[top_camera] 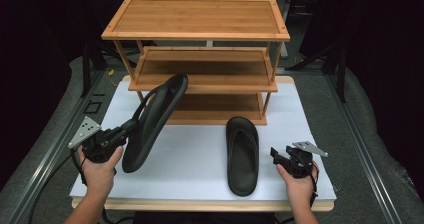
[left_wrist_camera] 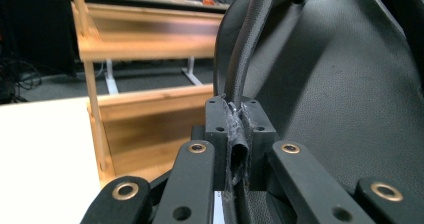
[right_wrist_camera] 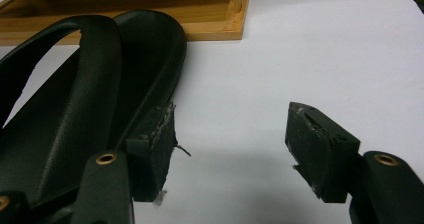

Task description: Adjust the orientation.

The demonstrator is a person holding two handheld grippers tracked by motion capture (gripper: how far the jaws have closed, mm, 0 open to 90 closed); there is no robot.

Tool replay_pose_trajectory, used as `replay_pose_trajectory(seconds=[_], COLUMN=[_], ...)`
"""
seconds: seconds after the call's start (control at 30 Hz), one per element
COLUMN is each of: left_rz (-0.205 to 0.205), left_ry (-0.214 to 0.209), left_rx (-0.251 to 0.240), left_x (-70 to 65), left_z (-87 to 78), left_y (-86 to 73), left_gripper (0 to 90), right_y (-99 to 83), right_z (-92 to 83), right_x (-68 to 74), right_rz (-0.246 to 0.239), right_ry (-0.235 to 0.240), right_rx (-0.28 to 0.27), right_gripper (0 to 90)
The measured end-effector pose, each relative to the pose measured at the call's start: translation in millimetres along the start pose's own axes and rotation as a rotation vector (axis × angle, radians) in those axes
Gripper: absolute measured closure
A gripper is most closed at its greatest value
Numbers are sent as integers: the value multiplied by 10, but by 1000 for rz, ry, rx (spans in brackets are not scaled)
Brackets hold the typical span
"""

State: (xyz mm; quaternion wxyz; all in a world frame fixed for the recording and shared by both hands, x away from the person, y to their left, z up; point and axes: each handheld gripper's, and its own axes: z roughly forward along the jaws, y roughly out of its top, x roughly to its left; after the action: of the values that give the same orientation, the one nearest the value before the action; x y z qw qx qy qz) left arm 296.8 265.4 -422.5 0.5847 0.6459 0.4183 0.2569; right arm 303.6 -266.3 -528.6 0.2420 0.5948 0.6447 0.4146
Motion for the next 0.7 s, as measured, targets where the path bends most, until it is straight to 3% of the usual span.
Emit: replay_pose_trajectory(seconds=[0.23,0.37,0.7], left_rz=[-8,-38,-48], left_ry=[14,24,111], left_rx=[-34,-55,-58], left_x=[69,123,251], left_z=[134,262,657], left_y=[168,275,524], left_gripper=[843,843,843], right_y=[-1,-2,-3], right_z=[-2,-1,-9], right_x=[3,0,-5], right_rz=[-2,-2,5], right_ry=[-2,1,7], right_rx=[-1,-1,-3], right_gripper=[364,364,364])
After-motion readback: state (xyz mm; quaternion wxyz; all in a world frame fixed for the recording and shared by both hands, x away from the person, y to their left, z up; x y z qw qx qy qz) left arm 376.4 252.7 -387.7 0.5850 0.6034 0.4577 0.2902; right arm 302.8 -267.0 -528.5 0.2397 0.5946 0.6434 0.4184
